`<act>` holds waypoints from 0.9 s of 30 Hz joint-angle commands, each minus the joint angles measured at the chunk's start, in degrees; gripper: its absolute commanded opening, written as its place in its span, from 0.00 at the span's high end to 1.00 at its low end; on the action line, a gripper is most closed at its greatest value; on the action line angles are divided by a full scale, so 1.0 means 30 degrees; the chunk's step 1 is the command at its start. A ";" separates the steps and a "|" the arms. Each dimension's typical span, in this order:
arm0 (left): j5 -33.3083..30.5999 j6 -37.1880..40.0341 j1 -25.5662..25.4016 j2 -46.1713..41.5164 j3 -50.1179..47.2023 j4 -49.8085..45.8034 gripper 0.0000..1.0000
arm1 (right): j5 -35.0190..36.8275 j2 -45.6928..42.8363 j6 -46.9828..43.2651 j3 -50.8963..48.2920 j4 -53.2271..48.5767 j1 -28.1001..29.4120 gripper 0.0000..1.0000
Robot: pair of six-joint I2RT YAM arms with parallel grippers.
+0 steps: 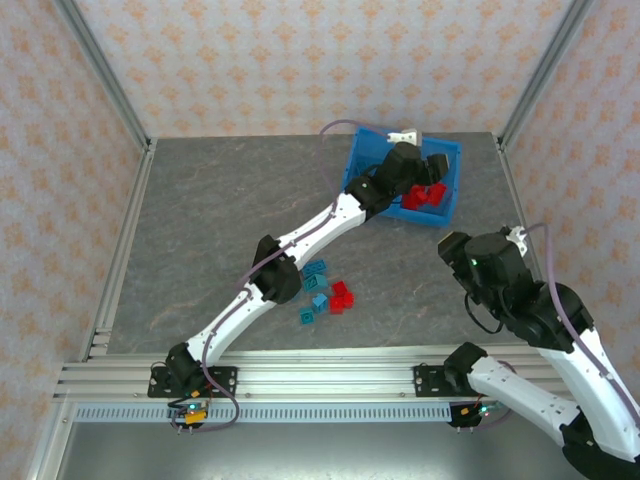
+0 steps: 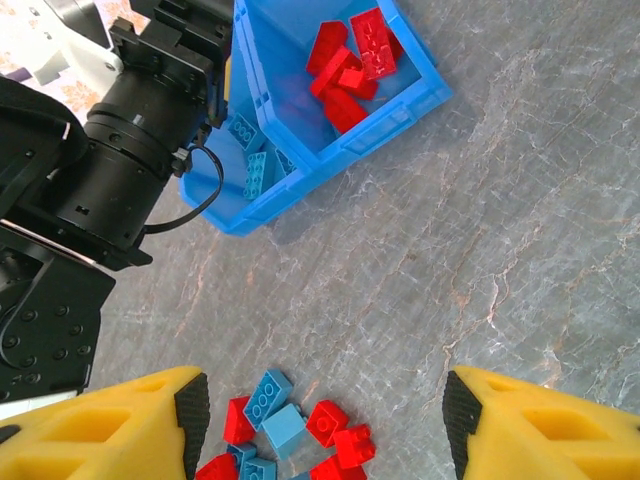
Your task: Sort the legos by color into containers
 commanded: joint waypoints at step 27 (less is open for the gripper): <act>0.0678 1.6856 0.0275 -3.4399 -2.9597 -0.8684 0.00 | -1.0234 1.4128 -0.6312 0.0823 0.5323 0.4424 0.34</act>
